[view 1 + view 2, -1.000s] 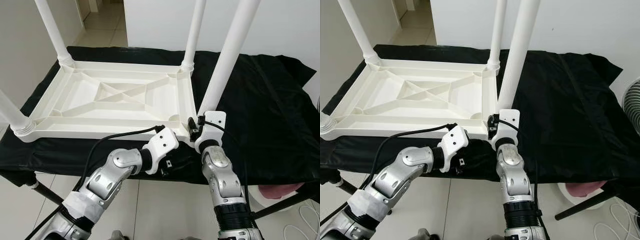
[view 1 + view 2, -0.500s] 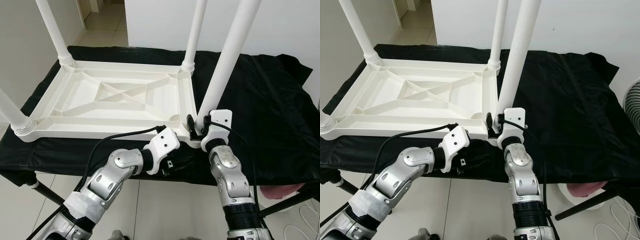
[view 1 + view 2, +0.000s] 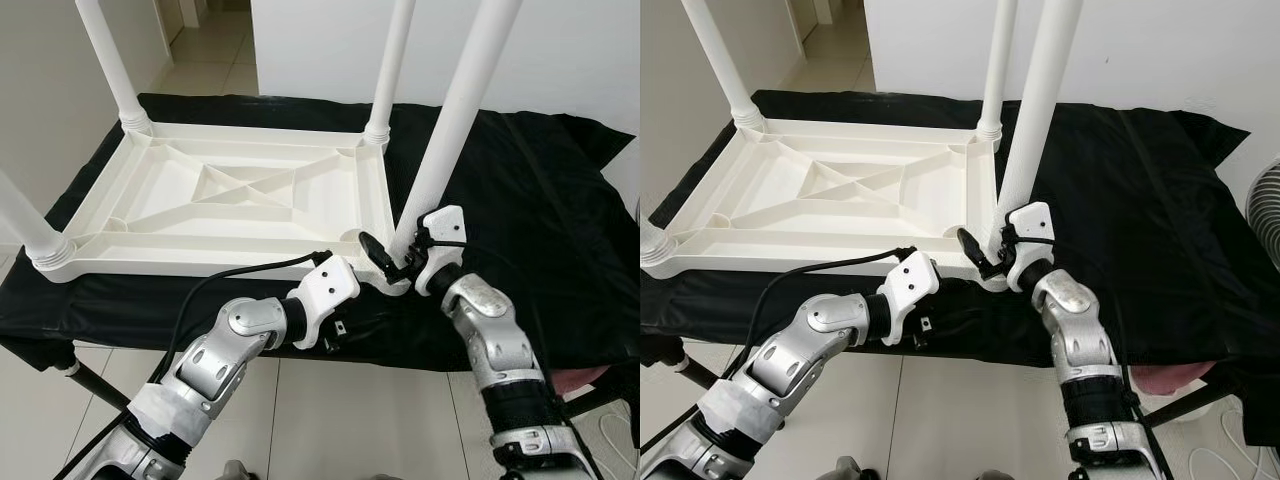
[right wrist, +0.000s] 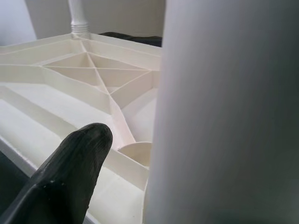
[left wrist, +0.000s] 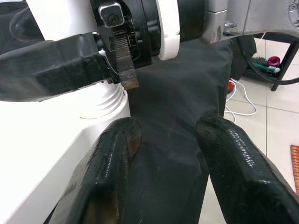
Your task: Building children table
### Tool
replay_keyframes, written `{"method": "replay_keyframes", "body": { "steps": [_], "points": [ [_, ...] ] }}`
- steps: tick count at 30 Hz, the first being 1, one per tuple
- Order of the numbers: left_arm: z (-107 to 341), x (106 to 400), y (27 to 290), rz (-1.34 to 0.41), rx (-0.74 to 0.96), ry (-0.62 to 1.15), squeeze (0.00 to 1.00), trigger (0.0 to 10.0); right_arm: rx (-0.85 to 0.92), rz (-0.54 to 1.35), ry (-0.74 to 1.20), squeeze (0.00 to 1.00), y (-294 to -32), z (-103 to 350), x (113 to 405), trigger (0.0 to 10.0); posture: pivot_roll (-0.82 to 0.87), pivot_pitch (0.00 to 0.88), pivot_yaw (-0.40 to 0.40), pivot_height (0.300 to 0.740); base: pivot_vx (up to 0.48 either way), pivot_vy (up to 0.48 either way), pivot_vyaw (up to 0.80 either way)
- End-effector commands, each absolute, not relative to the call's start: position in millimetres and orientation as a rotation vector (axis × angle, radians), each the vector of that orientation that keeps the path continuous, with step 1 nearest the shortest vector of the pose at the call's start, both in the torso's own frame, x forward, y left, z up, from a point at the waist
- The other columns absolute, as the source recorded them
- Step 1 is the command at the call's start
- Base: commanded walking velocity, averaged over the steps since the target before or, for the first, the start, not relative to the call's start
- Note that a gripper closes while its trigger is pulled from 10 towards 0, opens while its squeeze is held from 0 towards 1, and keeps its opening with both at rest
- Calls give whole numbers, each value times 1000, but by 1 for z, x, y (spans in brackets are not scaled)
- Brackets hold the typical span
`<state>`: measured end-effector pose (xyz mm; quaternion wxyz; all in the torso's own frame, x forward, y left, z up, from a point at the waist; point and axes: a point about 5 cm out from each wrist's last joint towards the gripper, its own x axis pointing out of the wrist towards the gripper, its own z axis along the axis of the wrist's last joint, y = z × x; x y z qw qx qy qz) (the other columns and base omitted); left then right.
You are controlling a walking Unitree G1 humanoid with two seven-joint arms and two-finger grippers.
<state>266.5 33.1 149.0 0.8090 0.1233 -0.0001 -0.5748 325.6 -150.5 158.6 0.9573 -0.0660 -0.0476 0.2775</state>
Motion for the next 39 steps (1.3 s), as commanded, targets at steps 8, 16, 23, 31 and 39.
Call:
{"method": "replay_keyframes", "body": {
  "steps": [8,16,23,31,39],
  "points": [
    [147,269,38,-1223,278,16,0,10000,-186,779,12,0,-153,143,337,10000,-100,31,11,740,0,0,0],
    [148,270,39,-1219,282,13,0,10000,-216,814,31,0,-155,140,342,0,-99,27,11,740,0,0,0],
    [148,270,38,-1223,282,12,0,10000,-219,816,28,0,-162,139,343,0,-106,27,13,740,0,0,0],
    [148,269,37,-1226,278,14,0,10000,-203,716,36,0,-169,138,345,10000,-105,39,11,740,0,0,0],
    [146,266,38,-1231,273,21,0,10000,-133,467,50,0,-170,138,344,10000,-108,46,12,740,0,0,0]
  ]
}}
